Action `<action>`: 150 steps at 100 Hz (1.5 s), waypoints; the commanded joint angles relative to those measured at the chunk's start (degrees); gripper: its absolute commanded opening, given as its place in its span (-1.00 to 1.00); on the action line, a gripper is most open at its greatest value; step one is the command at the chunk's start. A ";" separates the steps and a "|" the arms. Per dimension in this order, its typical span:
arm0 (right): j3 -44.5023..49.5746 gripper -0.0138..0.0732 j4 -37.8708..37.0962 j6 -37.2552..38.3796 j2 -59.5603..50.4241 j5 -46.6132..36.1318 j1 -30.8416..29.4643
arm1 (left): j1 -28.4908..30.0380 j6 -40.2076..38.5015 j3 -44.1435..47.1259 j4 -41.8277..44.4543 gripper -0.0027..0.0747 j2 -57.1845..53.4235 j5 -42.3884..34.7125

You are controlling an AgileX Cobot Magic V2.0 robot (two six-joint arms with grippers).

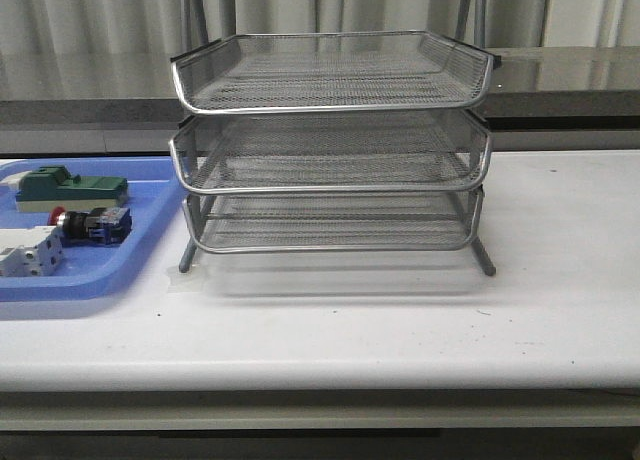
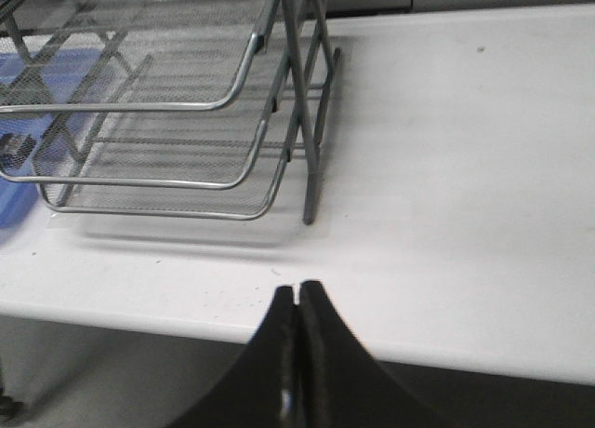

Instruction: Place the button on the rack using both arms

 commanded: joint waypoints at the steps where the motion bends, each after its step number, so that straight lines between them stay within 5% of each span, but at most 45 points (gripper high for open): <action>1: -2.79 -0.82 5.24 -0.17 4.18 -2.99 -0.38 | 0.01 0.00 2.44 -0.49 -0.98 -1.75 -4.22; 36: -2.63 -0.72 23.04 -0.22 15.89 -5.81 -0.38 | 0.01 0.00 2.44 -0.49 -0.98 -1.75 -4.22; 60: -2.63 0.28 29.08 -0.27 23.54 -9.84 0.67 | 0.01 0.00 2.44 -0.49 -0.98 -1.75 -4.22; 67: -2.63 0.43 30.54 -0.90 25.80 -12.31 1.04 | 0.01 0.00 2.44 -0.49 -0.98 -1.75 -4.22; 107: -2.74 0.43 46.21 -13.35 40.90 -22.36 1.65 | 0.01 0.00 2.44 -0.49 -0.98 -1.75 -4.22; 150: -8.96 0.43 84.92 -51.41 54.16 -14.57 1.65 | 0.01 0.00 2.44 -0.49 -0.98 -1.75 -4.22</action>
